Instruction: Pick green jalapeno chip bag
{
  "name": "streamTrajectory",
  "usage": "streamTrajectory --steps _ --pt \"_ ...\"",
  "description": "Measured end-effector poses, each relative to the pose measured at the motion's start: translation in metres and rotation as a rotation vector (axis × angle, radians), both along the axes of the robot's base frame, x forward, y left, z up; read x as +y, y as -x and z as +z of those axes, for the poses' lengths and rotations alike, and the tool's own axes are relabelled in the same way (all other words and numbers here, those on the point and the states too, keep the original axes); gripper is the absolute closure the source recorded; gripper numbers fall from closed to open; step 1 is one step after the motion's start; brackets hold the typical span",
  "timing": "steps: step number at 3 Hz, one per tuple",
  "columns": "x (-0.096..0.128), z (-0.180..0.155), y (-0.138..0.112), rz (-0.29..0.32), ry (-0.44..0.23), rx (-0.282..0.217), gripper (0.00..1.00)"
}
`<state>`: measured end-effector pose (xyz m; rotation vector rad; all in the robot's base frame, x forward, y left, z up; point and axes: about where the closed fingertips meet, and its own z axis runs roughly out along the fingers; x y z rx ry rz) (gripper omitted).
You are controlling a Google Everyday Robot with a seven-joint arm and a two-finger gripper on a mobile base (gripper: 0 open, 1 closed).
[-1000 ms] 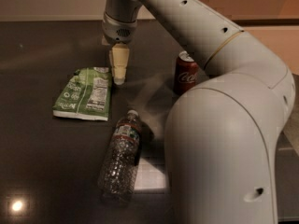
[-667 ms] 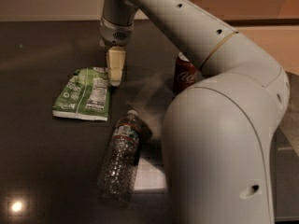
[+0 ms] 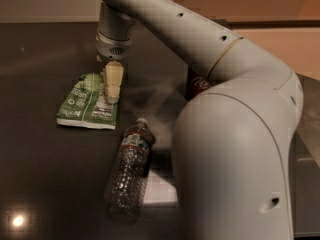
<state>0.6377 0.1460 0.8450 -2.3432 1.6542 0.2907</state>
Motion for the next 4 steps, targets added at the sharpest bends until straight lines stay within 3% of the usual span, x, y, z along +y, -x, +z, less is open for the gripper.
streamTrajectory --steps 1,2,4 --pt "0.009 -0.013 0.011 0.029 0.019 0.022 0.00" --pt "0.015 -0.017 0.021 0.055 0.028 0.030 0.18" --pt "0.013 0.001 0.029 0.088 0.030 0.016 0.64"
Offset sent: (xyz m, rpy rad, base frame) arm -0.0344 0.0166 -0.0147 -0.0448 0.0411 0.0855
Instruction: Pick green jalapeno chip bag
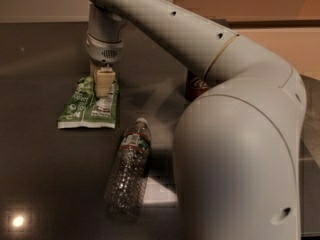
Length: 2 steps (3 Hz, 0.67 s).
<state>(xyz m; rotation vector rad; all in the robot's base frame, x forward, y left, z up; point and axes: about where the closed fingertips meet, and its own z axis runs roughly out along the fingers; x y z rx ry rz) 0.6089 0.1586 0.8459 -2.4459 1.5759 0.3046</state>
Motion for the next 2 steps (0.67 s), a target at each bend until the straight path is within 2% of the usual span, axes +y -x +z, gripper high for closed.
streamTrajectory --steps 1,2 --pt "-0.010 0.018 0.001 0.014 -0.012 -0.006 0.95" --pt "-0.018 0.033 0.000 0.024 -0.026 -0.010 1.00"
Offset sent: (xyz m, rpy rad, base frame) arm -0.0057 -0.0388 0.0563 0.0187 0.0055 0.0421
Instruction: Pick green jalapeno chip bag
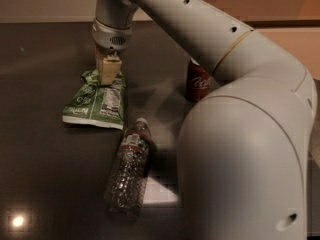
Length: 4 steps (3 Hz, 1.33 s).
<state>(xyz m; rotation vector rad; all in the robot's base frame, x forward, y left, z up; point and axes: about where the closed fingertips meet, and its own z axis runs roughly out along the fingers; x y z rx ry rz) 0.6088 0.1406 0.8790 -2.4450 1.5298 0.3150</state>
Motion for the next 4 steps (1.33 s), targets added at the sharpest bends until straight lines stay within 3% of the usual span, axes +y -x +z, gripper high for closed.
streamTrajectory --steps 1,3,4 --pt "-0.016 0.027 0.001 0.020 -0.032 0.005 1.00" --pt "-0.036 0.093 -0.018 0.021 -0.139 -0.094 1.00" --pt "-0.034 0.124 -0.035 -0.002 -0.204 -0.176 1.00"
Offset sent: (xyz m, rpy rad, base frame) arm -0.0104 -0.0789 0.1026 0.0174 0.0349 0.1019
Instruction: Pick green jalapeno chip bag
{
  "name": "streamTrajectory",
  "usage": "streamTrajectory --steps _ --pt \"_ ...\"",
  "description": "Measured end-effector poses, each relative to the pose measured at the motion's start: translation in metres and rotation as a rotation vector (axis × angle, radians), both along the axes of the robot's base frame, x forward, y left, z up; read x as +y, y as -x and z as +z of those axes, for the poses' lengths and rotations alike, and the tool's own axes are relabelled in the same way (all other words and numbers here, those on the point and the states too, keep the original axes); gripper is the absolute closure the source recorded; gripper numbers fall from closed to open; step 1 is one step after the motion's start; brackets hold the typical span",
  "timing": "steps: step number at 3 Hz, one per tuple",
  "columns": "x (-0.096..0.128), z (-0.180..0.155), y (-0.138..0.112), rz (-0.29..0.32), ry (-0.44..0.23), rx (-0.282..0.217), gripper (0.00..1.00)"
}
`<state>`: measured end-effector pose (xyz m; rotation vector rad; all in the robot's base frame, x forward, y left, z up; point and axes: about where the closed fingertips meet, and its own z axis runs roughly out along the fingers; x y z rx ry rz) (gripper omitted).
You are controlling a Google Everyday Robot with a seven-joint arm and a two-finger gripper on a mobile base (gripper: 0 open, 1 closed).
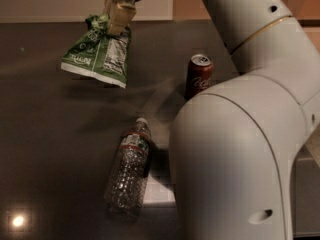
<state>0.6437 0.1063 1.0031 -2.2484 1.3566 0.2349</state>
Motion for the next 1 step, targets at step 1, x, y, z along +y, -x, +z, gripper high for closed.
streamTrajectory --steps 1 --pt "0.0062 0.0005 -0.0059 -0.006 -0.019 -0.016 1.00"
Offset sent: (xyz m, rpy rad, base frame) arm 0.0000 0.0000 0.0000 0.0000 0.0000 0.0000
